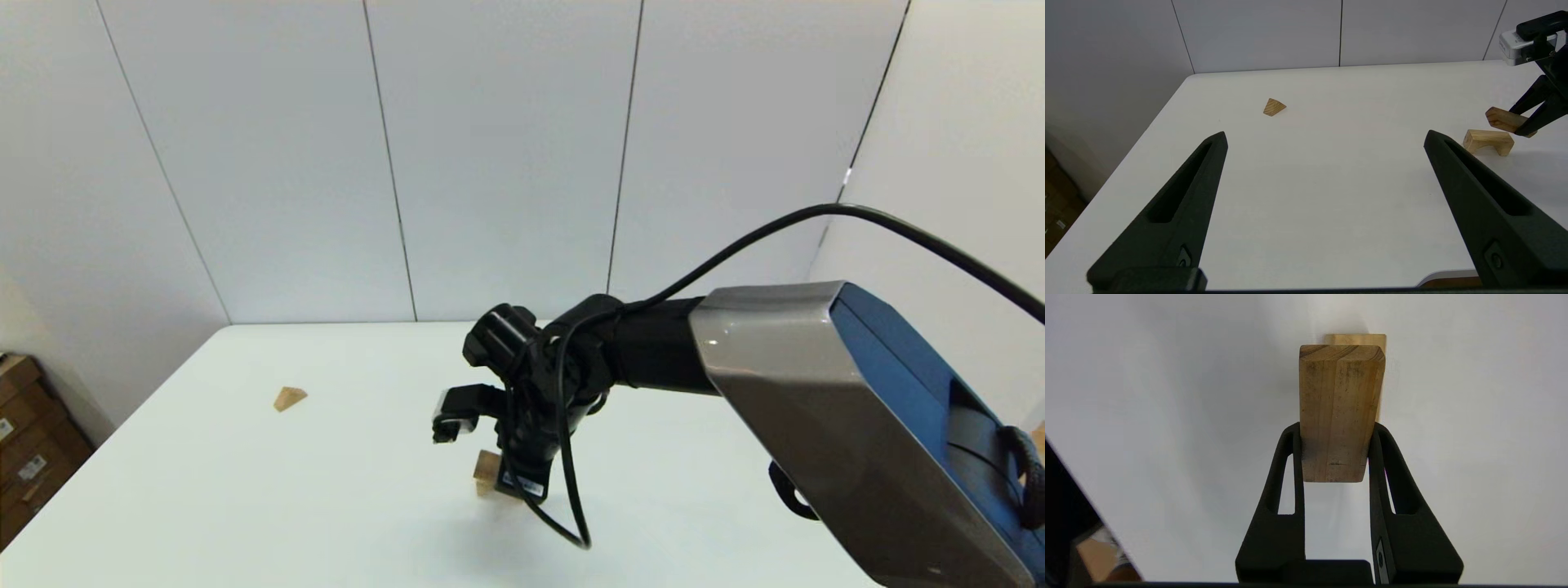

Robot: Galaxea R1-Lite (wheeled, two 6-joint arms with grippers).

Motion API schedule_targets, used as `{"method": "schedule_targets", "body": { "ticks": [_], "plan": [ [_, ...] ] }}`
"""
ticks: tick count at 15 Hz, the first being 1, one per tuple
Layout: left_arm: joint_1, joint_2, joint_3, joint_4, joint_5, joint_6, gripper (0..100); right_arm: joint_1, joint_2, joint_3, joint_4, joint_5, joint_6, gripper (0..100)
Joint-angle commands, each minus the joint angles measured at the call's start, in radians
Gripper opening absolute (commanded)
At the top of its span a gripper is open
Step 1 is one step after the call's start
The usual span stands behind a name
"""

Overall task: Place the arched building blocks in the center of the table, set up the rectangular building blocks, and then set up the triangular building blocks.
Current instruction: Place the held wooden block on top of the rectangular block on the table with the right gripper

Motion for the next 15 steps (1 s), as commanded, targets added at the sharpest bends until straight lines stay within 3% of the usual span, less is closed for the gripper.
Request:
{"method": "schedule_targets", "body": {
  "ticks": [1, 6, 15],
  "plan": [
    [0.000, 0.002, 0.000, 0.000, 0.000, 0.000, 100, -0.014, 0.008, -0.001, -0.017, 0.003, -0.041, 0],
    [0.000, 0.000, 0.000, 0.000, 0.000, 0.000, 100, -0.020, 0.017, -0.001, -0.045, -0.001, -0.110, 0],
    [0.000, 0.000, 0.000, 0.000, 0.000, 0.000, 100, -0.020, 0.022, -0.001, -0.057, -0.008, -0.135, 0]
  ]
}}
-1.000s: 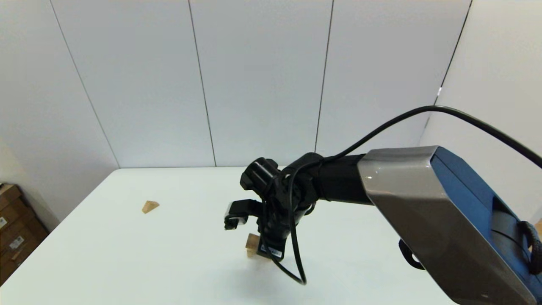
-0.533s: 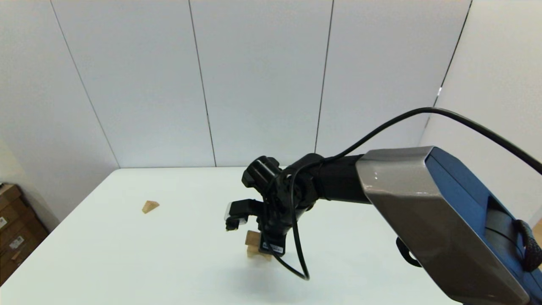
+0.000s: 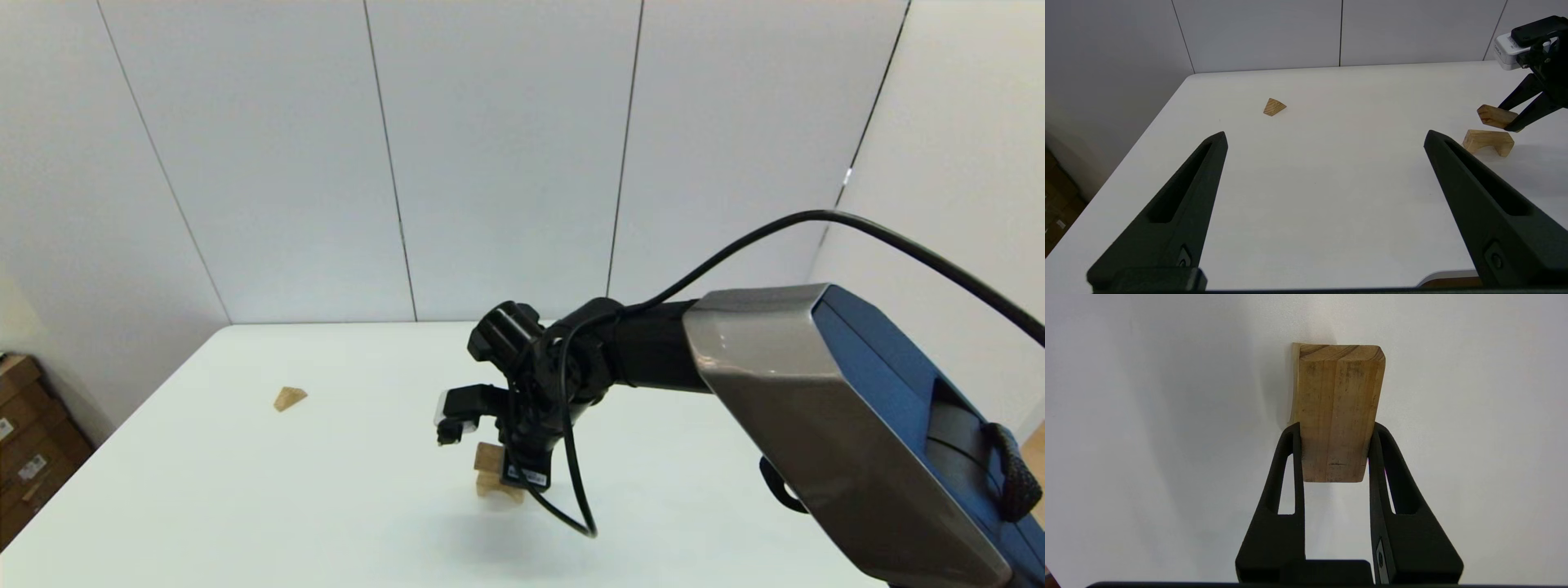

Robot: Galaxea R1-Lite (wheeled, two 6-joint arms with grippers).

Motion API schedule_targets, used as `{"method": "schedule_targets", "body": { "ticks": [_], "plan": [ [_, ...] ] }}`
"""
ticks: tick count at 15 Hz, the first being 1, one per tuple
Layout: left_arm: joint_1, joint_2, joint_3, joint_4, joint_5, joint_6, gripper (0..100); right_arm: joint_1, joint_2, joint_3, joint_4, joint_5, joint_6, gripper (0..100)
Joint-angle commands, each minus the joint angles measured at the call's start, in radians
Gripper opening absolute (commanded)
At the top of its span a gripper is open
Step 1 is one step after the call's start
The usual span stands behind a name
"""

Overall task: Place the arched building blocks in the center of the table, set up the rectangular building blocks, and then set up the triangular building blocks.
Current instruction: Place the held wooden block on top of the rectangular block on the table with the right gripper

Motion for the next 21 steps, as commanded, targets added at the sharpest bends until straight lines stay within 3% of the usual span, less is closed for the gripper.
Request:
{"method": "schedule_targets", "body": {
  "ticks": [1, 21],
  "plan": [
    [0.000, 0.000, 0.000, 0.000, 0.000, 0.001, 100, 0.001, 0.000, 0.001, 0.004, -0.001, -0.019, 0],
    [0.000, 0.000, 0.000, -0.002, 0.006, -0.019, 100, 0.002, 0.018, 0.000, 0.002, -0.026, -0.019, 0]
  ]
}}
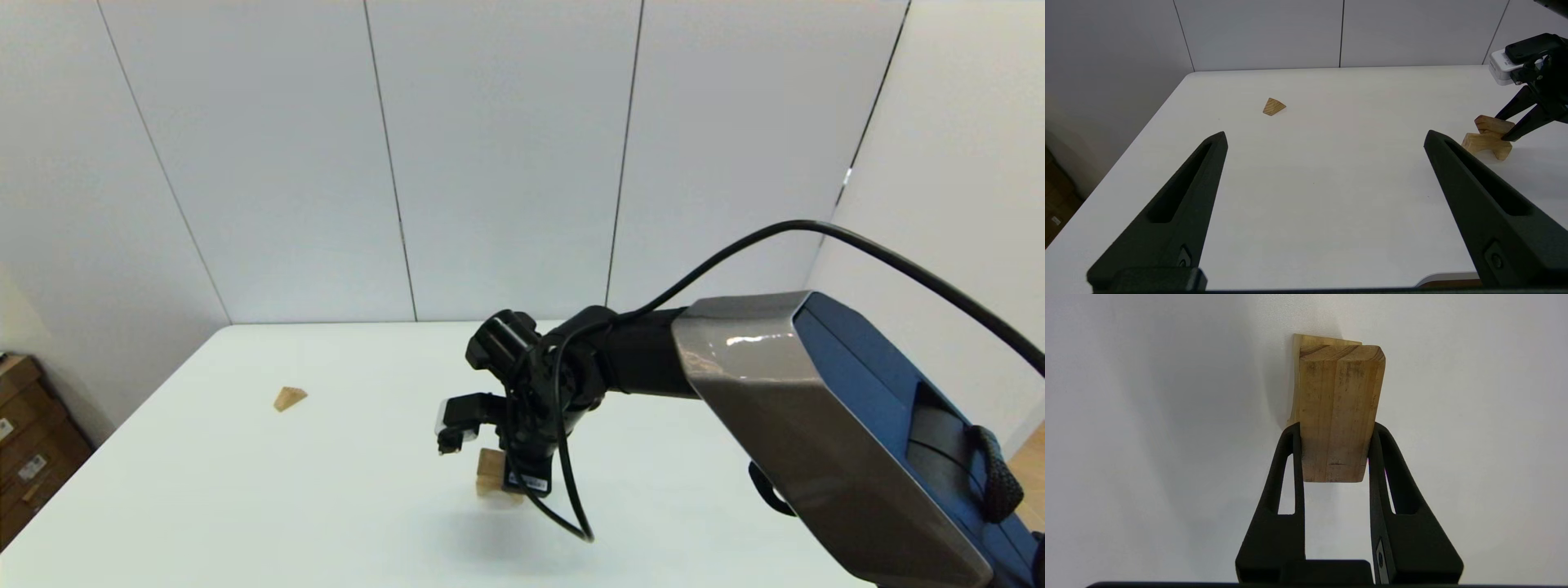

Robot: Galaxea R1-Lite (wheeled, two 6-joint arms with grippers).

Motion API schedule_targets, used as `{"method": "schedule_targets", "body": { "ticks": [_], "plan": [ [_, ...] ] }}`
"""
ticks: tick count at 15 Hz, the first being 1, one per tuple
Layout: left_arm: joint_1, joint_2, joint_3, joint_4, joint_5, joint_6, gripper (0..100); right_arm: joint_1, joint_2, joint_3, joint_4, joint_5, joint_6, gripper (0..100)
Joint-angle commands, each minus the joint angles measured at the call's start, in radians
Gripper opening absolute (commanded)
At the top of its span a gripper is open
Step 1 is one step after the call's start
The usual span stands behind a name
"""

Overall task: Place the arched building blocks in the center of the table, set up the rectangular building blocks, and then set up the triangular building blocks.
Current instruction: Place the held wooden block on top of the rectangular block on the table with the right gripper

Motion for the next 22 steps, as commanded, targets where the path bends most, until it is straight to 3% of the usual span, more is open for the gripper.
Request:
{"method": "schedule_targets", "body": {
  "ticks": [1, 22],
  "plan": [
    [0.000, 0.000, 0.000, 0.000, 0.000, -0.001, 100, 0.000, -0.002, -0.001, 0.002, 0.001, -0.005, 0],
    [0.000, 0.002, 0.000, 0.000, 0.000, -0.001, 100, 0.002, 0.009, -0.001, 0.002, 0.002, -0.007, 0]
  ]
}}
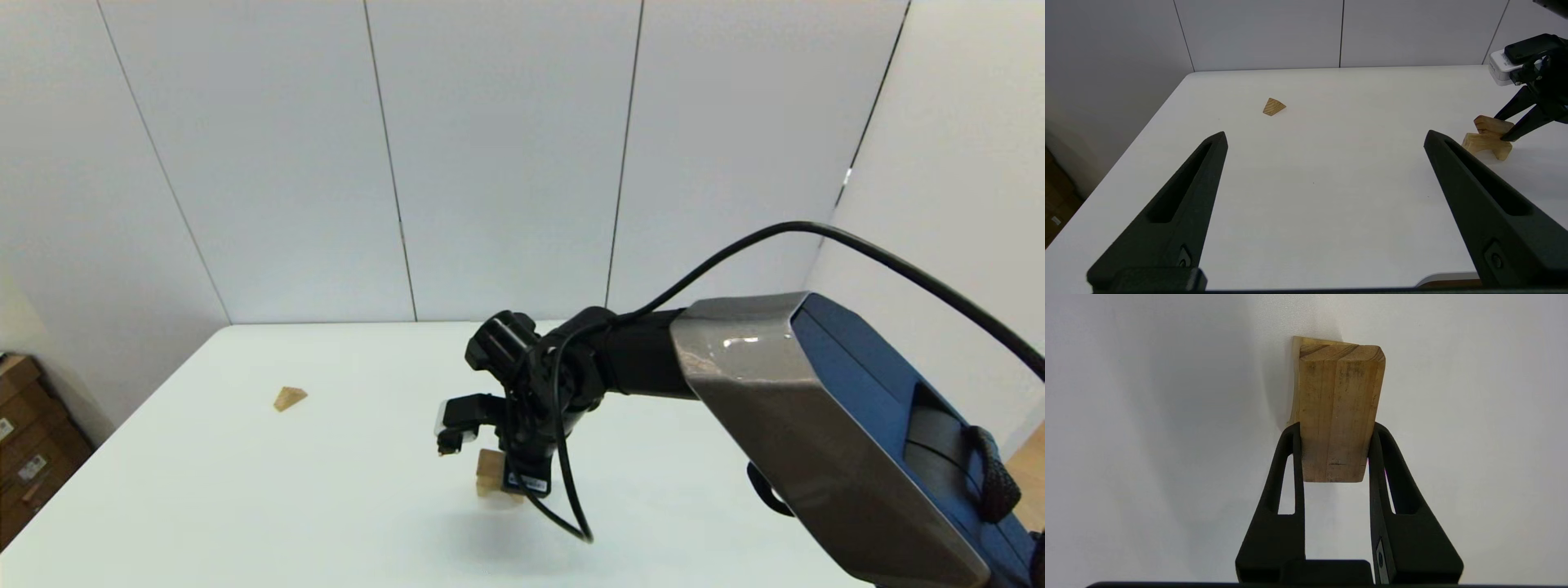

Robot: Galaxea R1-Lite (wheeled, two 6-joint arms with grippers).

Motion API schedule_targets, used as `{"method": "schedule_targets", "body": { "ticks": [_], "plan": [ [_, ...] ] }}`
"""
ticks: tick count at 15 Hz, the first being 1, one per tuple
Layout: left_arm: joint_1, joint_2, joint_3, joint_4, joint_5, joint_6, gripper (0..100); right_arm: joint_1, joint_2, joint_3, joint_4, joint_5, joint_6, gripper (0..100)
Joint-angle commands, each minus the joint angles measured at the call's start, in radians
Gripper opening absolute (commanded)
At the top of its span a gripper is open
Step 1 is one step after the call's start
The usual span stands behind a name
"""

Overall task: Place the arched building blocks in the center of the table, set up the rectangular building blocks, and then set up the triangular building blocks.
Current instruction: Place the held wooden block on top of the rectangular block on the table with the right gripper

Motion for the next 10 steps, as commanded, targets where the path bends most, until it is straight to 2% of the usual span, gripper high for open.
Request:
{"method": "schedule_targets", "body": {
  "ticks": [1, 10],
  "plan": [
    [0.000, 0.000, 0.000, 0.000, 0.000, 0.000, 100, 0.001, 0.006, 0.000, 0.003, 0.001, -0.004, 0],
    [0.000, 0.002, 0.000, 0.000, 0.000, 0.000, 100, 0.004, 0.004, 0.000, 0.005, 0.001, -0.006, 0]
  ]
}}
